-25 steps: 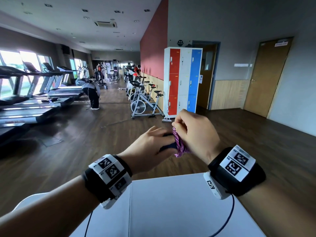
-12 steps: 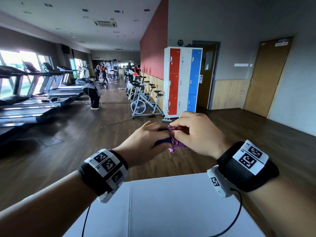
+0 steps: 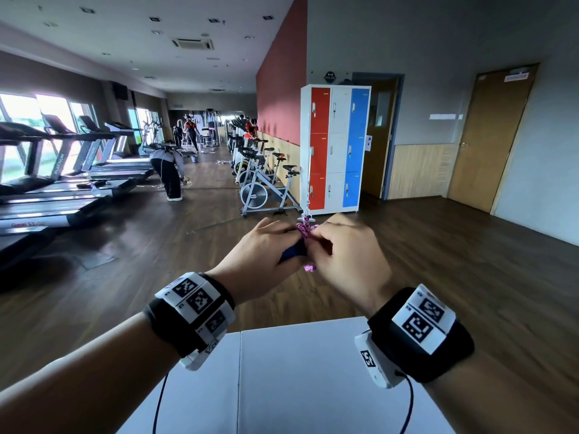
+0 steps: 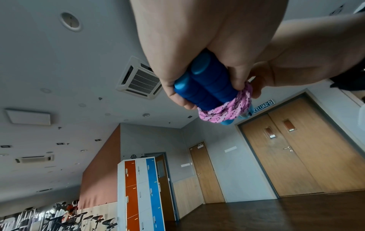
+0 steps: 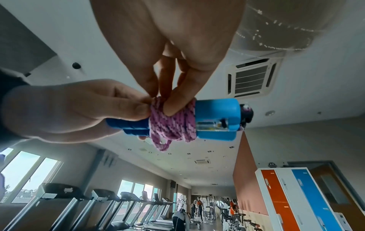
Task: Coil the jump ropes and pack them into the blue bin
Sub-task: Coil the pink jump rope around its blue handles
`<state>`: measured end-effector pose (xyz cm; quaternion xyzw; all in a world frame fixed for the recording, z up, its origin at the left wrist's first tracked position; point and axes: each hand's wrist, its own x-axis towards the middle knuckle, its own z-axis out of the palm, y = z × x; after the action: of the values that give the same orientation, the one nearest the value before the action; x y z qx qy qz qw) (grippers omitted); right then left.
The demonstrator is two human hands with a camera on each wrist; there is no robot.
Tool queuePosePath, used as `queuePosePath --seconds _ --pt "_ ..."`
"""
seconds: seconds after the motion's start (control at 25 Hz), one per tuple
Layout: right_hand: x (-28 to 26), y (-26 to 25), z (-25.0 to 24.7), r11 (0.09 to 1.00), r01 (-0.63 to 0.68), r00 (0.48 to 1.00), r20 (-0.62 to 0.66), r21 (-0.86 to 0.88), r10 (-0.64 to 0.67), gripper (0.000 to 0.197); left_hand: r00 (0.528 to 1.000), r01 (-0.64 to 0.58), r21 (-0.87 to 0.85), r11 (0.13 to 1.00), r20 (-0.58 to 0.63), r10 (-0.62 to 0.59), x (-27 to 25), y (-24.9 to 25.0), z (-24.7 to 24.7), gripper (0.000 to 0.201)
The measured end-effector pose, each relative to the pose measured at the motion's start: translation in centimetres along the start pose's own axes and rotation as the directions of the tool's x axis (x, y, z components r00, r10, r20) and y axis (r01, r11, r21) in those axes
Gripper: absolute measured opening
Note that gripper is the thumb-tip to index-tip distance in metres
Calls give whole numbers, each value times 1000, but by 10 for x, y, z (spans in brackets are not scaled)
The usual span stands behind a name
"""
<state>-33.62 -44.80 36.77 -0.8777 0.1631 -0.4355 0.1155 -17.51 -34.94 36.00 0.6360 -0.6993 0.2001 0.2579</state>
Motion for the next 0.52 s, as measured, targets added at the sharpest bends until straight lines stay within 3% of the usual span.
queuePosePath --seconds 0.24,0.36,0.52 --pt "10 3 9 986 -148 989 33 70 146 11 999 35 -32 999 -38 -36 -1 2 0 28" --pt "11 3 16 974 -195 981 23 118 193 13 989 119 -140 983 -72 -131 -2 4 -1 30" --pt "6 4 21 976 -54 995 -75 213 71 13 948 223 -341 913 -145 -285 2 5 -5 16"
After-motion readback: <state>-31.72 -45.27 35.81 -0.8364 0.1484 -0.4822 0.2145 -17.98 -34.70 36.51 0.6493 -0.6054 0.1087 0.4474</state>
